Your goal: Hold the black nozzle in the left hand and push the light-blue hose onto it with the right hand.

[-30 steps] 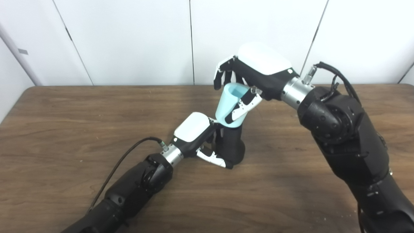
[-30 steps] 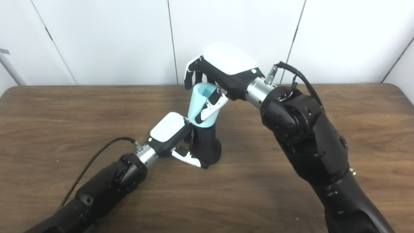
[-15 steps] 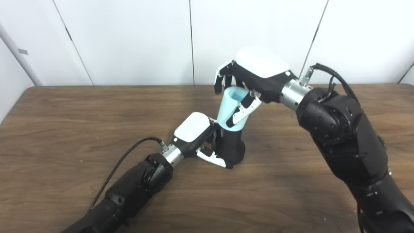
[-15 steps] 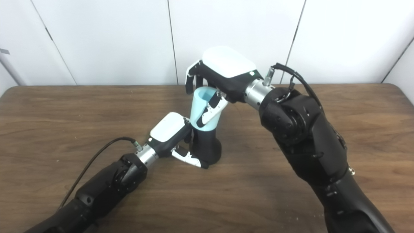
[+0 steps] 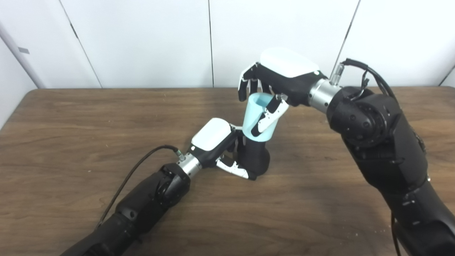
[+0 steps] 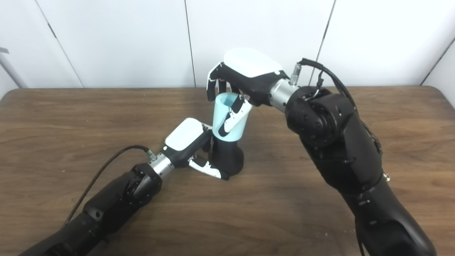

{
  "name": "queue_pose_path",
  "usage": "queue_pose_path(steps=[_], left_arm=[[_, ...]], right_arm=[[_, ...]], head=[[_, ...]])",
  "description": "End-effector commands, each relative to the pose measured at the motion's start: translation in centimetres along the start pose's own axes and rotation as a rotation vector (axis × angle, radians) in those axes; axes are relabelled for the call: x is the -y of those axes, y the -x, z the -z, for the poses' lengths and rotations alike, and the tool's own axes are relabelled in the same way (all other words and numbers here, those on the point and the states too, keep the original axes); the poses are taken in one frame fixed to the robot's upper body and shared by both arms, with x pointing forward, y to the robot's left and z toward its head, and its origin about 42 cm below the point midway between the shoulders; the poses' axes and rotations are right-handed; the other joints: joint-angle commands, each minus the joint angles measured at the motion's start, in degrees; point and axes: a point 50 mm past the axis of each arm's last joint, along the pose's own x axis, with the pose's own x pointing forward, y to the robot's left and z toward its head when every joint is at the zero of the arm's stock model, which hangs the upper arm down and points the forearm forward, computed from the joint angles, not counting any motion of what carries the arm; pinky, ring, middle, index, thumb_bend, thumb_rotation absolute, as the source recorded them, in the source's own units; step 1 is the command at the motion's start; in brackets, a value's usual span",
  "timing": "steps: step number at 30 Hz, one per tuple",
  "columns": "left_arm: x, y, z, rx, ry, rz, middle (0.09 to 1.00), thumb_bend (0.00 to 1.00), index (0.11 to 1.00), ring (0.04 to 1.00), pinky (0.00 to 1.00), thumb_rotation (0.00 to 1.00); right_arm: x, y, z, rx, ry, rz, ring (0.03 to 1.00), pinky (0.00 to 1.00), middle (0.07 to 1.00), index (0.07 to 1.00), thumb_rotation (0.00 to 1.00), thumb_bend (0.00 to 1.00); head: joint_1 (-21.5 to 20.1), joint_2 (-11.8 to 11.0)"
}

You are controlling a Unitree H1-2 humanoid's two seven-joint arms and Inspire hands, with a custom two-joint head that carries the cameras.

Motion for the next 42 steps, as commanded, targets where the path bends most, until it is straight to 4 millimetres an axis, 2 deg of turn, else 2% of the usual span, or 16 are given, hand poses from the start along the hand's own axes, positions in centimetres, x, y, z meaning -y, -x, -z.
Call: queue_pose_path(steps=[1,10,16,21,23,26,35,38,42], left_arm=[[8.4,6.4,0.3,-0.121,0.042,0.363,0.343,0.63,0.35,0.315,0.26,0.41],[8.4,6.5,0.4,-0.122,0.045,0.359,0.344,0.63,0.347,0.315,0.26,0.41],[8.5,6.4,0.2,-0.12,0.044,0.362,0.342,0.63,0.348,0.316,0.26,0.41],[8.4,6.4,0.3,-0.12,0.045,0.362,0.342,0.63,0.334,0.317,0.26,0.41],[8.4,6.4,0.3,-0.12,0.045,0.362,0.342,0.63,0.343,0.316,0.26,0.41],[8.4,6.4,0.2,-0.118,0.042,0.362,0.343,0.63,0.357,0.317,0.26,0.41],[8.5,6.4,0.3,-0.123,0.046,0.365,0.351,0.63,0.38,0.324,0.27,0.41],[8.5,6.4,0.3,-0.123,0.048,0.366,0.353,0.63,0.379,0.326,0.27,0.41],[8.4,6.4,0.2,-0.123,0.047,0.364,0.352,0.64,0.367,0.324,0.27,0.41]], right_arm=[[2.8,0.6,-0.9,0.025,0.06,0.073,0.28,0.18,0.421,0.512,0.0,0.52],[2.3,0.4,-0.8,0.023,0.066,0.044,0.245,0.15,0.402,0.507,0.0,0.52],[2.4,0.4,-0.7,0.021,0.077,0.038,0.268,0.16,0.423,0.511,0.0,0.52],[1.0,0.3,-1.0,0.028,0.091,0.043,0.255,0.16,0.404,0.51,0.0,0.52],[0.3,0.4,-1.2,0.037,0.095,0.046,0.24,0.15,0.458,0.488,0.0,0.53],[-0.5,0.4,-1.4,0.053,0.098,0.056,0.228,0.14,0.47,0.483,0.0,0.53],[-1.1,0.6,-1.4,0.091,0.171,0.131,0.222,0.13,0.472,0.482,0.0,0.53],[-1.2,0.8,-1.5,0.094,0.205,0.152,0.222,0.13,0.401,0.498,0.0,0.52],[-1.5,0.9,-1.8,0.112,0.245,0.175,0.268,0.17,0.426,0.505,0.0,0.53]], head=[[0.1,0.2],[0.0,0.4],[0.0,0.4],[0.1,0.5],[0.1,0.5],[0.1,0.6],[0.0,0.4],[0.0,0.4],[0.2,0.5]])
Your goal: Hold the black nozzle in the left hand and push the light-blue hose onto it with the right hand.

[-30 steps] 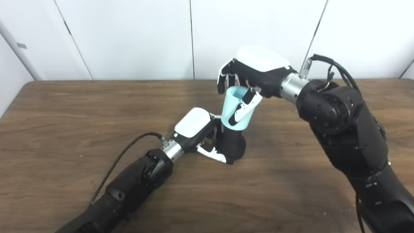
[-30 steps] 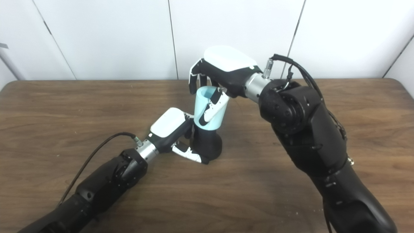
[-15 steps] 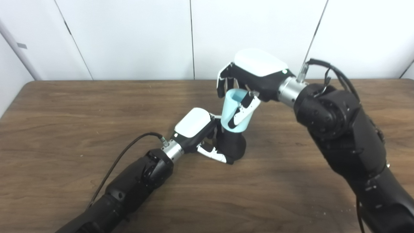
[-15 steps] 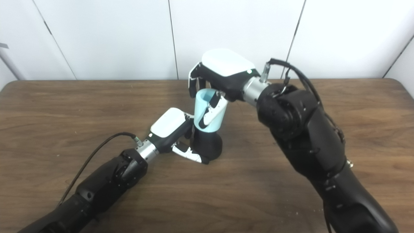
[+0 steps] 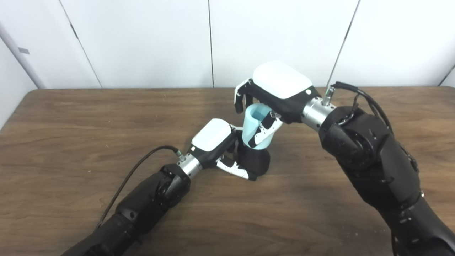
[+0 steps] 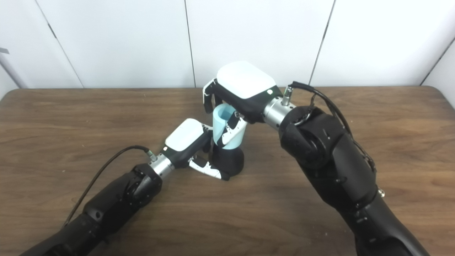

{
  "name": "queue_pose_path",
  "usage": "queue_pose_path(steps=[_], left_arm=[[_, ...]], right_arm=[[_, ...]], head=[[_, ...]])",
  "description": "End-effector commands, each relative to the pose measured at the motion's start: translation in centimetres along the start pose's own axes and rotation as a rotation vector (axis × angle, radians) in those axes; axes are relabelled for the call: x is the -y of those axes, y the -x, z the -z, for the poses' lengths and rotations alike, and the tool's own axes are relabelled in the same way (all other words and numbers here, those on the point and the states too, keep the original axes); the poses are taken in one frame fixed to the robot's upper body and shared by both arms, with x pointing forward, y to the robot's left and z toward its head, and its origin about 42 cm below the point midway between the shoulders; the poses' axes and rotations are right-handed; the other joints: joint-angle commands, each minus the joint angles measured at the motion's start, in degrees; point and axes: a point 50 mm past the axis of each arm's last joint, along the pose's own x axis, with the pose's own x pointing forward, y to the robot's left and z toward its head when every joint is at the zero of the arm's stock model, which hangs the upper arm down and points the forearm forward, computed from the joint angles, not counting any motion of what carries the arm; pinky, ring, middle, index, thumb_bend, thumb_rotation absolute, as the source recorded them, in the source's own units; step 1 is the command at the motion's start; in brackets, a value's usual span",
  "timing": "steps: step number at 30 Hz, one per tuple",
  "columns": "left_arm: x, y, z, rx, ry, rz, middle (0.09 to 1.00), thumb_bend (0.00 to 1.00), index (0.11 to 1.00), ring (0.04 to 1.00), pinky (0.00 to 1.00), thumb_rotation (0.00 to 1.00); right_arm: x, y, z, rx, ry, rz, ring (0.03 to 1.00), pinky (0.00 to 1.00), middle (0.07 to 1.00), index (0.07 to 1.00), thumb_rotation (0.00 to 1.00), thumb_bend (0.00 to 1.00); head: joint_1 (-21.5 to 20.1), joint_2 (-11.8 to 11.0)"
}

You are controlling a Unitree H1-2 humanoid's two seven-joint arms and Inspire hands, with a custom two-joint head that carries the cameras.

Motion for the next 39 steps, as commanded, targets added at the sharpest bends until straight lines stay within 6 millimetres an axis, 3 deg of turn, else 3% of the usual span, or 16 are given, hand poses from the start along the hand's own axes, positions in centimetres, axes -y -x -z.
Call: queue_pose_path(steps=[1,12,31,34,36,37,39], left_arm=[[8.3,6.3,0.3,-0.123,0.044,0.361,0.352,0.64,0.366,0.324,0.27,0.41],[8.3,6.3,0.3,-0.12,0.044,0.358,0.348,0.64,0.342,0.323,0.27,0.41],[8.2,6.3,0.4,-0.124,0.043,0.359,0.344,0.64,0.361,0.322,0.27,0.41],[8.1,6.3,0.5,-0.123,0.044,0.358,0.343,0.64,0.338,0.32,0.27,0.41],[8.1,6.3,0.5,-0.121,0.046,0.358,0.343,0.64,0.329,0.319,0.27,0.41],[8.1,6.3,0.5,-0.121,0.045,0.359,0.342,0.64,0.333,0.319,0.27,0.41],[8.1,6.3,0.4,-0.122,0.043,0.362,0.343,0.64,0.337,0.32,0.27,0.41]], right_arm=[[1.8,0.2,-0.6,0.034,0.086,0.1,0.274,0.18,0.431,0.505,0.0,0.53],[0.3,-0.2,0.0,0.026,0.143,0.053,0.301,0.22,0.445,0.507,0.0,0.53],[-1.5,-0.5,1.9,-0.037,0.119,-0.007,0.244,0.15,0.398,0.502,0.0,0.53],[-1.4,-0.3,1.8,-0.046,0.11,-0.009,0.268,0.18,0.405,0.506,0.0,0.53],[-1.2,-0.1,1.7,-0.052,0.103,-0.007,0.342,0.26,0.431,0.52,0.0,0.53],[-1.1,0.0,1.6,-0.054,0.097,-0.007,0.42,0.34,0.529,0.563,0.15,0.64],[-1.0,0.3,1.5,-0.058,0.092,-0.009,0.478,0.4,0.593,0.651,0.28,0.8]], head=[[0.1,0.1],[0.3,0.1],[0.3,0.2],[0.3,0.2],[0.3,0.2],[0.3,0.2],[0.3,0.2]])
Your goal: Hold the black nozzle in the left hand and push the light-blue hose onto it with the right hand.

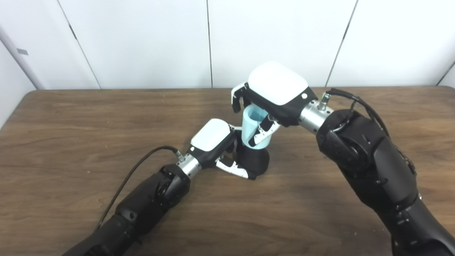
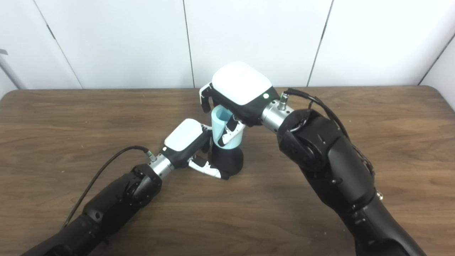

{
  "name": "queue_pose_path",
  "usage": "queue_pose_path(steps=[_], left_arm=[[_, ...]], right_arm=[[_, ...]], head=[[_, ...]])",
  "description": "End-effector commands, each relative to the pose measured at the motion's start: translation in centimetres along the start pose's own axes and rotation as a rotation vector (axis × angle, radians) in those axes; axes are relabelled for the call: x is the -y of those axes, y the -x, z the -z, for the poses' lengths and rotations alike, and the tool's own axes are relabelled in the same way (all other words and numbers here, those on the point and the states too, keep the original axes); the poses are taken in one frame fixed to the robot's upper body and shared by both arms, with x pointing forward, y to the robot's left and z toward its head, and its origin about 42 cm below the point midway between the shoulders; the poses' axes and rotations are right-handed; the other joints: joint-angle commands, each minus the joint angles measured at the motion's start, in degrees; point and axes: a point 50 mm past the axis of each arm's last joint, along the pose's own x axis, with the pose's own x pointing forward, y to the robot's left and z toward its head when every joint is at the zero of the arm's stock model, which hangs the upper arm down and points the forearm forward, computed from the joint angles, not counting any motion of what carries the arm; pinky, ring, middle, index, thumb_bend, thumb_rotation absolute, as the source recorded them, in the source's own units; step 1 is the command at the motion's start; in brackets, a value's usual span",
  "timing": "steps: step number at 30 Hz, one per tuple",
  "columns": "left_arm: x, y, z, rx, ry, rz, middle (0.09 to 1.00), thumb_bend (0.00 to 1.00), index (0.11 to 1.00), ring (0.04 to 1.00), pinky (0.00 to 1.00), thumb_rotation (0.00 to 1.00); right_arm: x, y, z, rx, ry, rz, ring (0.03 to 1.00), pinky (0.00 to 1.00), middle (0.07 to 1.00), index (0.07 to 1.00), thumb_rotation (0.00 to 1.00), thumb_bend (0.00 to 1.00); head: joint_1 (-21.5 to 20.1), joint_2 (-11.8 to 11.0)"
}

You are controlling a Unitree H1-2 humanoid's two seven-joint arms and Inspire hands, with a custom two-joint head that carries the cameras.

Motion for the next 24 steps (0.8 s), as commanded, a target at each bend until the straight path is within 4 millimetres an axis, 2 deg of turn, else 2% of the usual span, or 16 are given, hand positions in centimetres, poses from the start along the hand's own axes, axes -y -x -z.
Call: queue_pose_path(steps=[1,2,4,7,14,19,24], left_arm=[[8.0,6.2,0.4,-0.11,0.036,0.366,0.343,0.64,0.341,0.321,0.27,0.41],[8.1,6.2,0.4,-0.11,0.035,0.366,0.343,0.64,0.344,0.322,0.27,0.41],[8.1,6.3,0.4,-0.108,0.035,0.365,0.345,0.64,0.357,0.322,0.27,0.41],[8.1,6.3,0.4,-0.106,0.035,0.364,0.347,0.63,0.368,0.322,0.27,0.41],[8.2,6.3,0.5,-0.106,0.031,0.367,0.348,0.64,0.358,0.323,0.27,0.41],[8.2,6.4,0.6,-0.106,0.032,0.366,0.347,0.64,0.356,0.322,0.27,0.41],[8.2,6.4,0.5,-0.107,0.035,0.364,0.344,0.64,0.356,0.322,0.27,0.41]], right_arm=[[0.0,0.5,1.1,-0.072,0.023,-0.036,0.527,0.44,0.64,0.691,0.34,0.86],[0.2,0.6,1.0,-0.069,0.029,-0.033,0.604,0.51,0.698,0.724,0.4,0.91],[0.5,0.9,1.0,-0.058,0.038,-0.016,0.728,0.66,0.772,0.748,0.49,0.95],[0.9,1.2,1.1,-0.031,0.044,0.04,0.811,0.81,0.828,0.762,0.53,0.96],[0.9,1.9,0.5,0.007,0.016,0.098,0.89,0.88,0.893,0.802,0.55,0.97],[0.8,2.3,0.5,0.007,-0.008,0.1,0.912,0.93,0.914,0.819,0.54,0.95],[1.0,3.2,0.8,0.005,-0.026,0.124,0.918,0.94,0.92,0.827,0.53,0.95]], head=[[0.0,0.0],[0.0,0.0],[-0.1,0.0],[-0.1,0.0],[-0.1,0.0],[0.0,0.2],[0.1,0.2]])
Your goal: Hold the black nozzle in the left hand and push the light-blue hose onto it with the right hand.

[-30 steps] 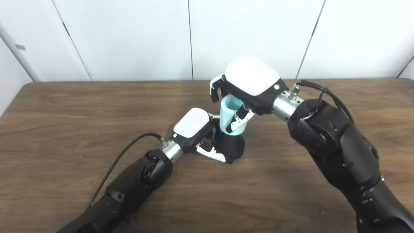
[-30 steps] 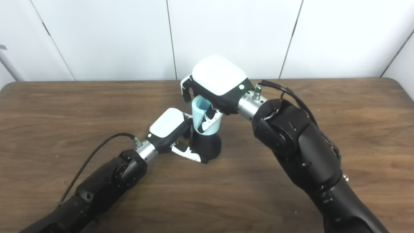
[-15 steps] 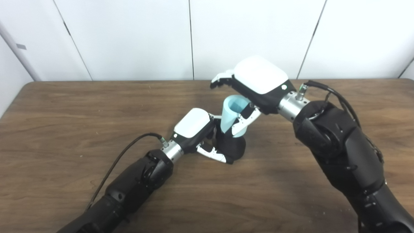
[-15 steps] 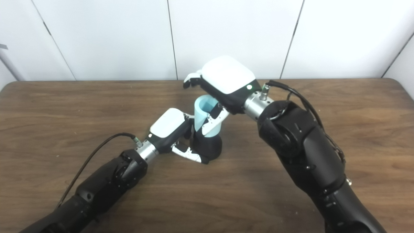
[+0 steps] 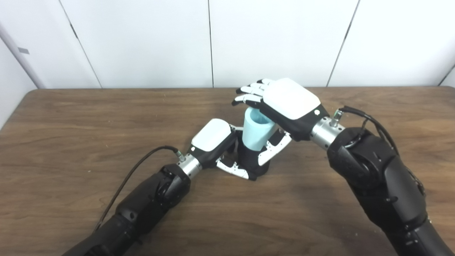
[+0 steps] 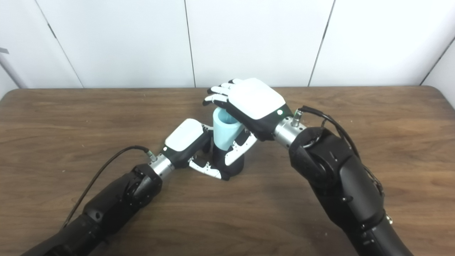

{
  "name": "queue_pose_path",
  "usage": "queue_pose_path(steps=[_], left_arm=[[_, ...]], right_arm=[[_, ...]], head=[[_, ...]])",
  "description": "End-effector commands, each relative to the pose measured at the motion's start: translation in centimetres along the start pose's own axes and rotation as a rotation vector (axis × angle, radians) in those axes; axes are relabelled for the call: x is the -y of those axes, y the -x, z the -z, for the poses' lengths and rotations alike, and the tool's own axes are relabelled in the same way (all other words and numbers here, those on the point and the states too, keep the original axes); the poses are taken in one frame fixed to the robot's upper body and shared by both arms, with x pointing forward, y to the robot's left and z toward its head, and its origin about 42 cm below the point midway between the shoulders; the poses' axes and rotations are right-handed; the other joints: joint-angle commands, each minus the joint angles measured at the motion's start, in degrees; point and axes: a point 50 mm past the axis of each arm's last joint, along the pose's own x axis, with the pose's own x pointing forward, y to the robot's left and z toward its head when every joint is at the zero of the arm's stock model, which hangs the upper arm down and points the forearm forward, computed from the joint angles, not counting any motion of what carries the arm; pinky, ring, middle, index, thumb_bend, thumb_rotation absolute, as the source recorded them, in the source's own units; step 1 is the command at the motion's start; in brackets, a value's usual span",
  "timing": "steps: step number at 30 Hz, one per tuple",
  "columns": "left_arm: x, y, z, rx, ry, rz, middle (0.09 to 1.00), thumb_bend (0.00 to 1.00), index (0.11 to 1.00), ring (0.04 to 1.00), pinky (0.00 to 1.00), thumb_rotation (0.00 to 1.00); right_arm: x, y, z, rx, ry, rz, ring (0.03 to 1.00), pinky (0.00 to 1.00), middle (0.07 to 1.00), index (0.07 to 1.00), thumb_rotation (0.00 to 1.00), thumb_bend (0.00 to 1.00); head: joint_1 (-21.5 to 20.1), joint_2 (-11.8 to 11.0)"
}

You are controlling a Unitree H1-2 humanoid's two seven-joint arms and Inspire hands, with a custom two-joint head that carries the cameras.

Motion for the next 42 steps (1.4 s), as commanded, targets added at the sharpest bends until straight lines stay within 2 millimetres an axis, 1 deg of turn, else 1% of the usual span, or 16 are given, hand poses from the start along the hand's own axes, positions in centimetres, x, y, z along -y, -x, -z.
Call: queue_pose_path(steps=[1,4,6,11,13,15,18,21,26,34,38,42], left_arm=[[8.2,6.5,0.6,-0.113,0.035,0.362,0.344,0.64,0.357,0.322,0.27,0.41],[8.3,6.5,0.6,-0.114,0.034,0.364,0.345,0.64,0.353,0.323,0.27,0.41],[8.3,6.5,0.6,-0.115,0.033,0.366,0.349,0.64,0.366,0.324,0.28,0.41],[8.2,6.4,0.6,-0.114,0.034,0.367,0.351,0.64,0.365,0.325,0.28,0.41],[8.2,6.5,0.6,-0.113,0.034,0.367,0.356,0.64,0.393,0.326,0.28,0.42],[8.1,6.4,0.6,-0.113,0.035,0.367,0.358,0.64,0.398,0.327,0.28,0.42],[8.1,6.5,0.6,-0.114,0.036,0.369,0.356,0.64,0.36,0.328,0.28,0.42],[8.1,6.5,0.7,-0.115,0.036,0.371,0.354,0.64,0.377,0.326,0.28,0.42],[8.2,6.5,0.7,-0.114,0.036,0.371,0.353,0.64,0.374,0.325,0.27,0.42],[8.1,6.5,0.8,-0.114,0.032,0.374,0.353,0.64,0.367,0.326,0.27,0.42],[8.0,6.5,0.9,-0.114,0.032,0.373,0.353,0.64,0.342,0.327,0.28,0.42],[8.1,6.5,0.9,-0.113,0.034,0.369,0.35,0.64,0.35,0.323,0.28,0.42]], right_arm=[[2.8,0.6,0.0,0.03,0.032,0.117,0.919,0.94,0.921,0.829,0.52,0.95],[2.6,1.2,0.4,0.035,0.025,0.126,0.919,0.95,0.923,0.831,0.52,0.94],[2.4,1.7,0.7,0.044,0.017,0.133,0.918,0.95,0.922,0.831,0.51,0.94],[2.2,2.4,1.1,0.052,-0.005,0.137,0.918,0.95,0.922,0.832,0.48,0.92],[2.0,2.7,1.3,0.052,-0.012,0.135,0.913,0.94,0.921,0.835,0.47,0.91],[2.0,2.9,1.4,0.052,-0.015,0.135,0.91,0.93,0.921,0.836,0.47,0.91],[2.0,3.2,1.4,0.059,-0.015,0.143,0.908,0.93,0.92,0.835,0.46,0.9],[1.8,3.9,1.5,0.077,-0.019,0.166,0.908,0.93,0.92,0.835,0.46,0.89],[1.0,4.9,1.6,0.11,-0.039,0.203,0.929,0.95,0.942,0.851,0.45,0.88],[0.0,5.1,1.6,0.109,-0.064,0.205,0.941,0.96,0.944,0.877,0.43,0.86],[-0.2,5.1,1.3,0.109,-0.079,0.199,0.944,0.97,0.946,0.884,0.43,0.86],[-0.4,5.0,1.0,0.113,-0.087,0.197,0.951,0.98,0.954,0.898,0.44,0.85]], head=[[0.0,0.0],[-0.2,0.0],[-0.2,0.0],[-0.1,0.0],[-0.1,0.0],[-0.1,0.0],[0.0,0.0],[0.0,0.0],[-0.1,-0.1],[0.1,-0.1],[0.1,-0.1],[0.2,-0.2]])
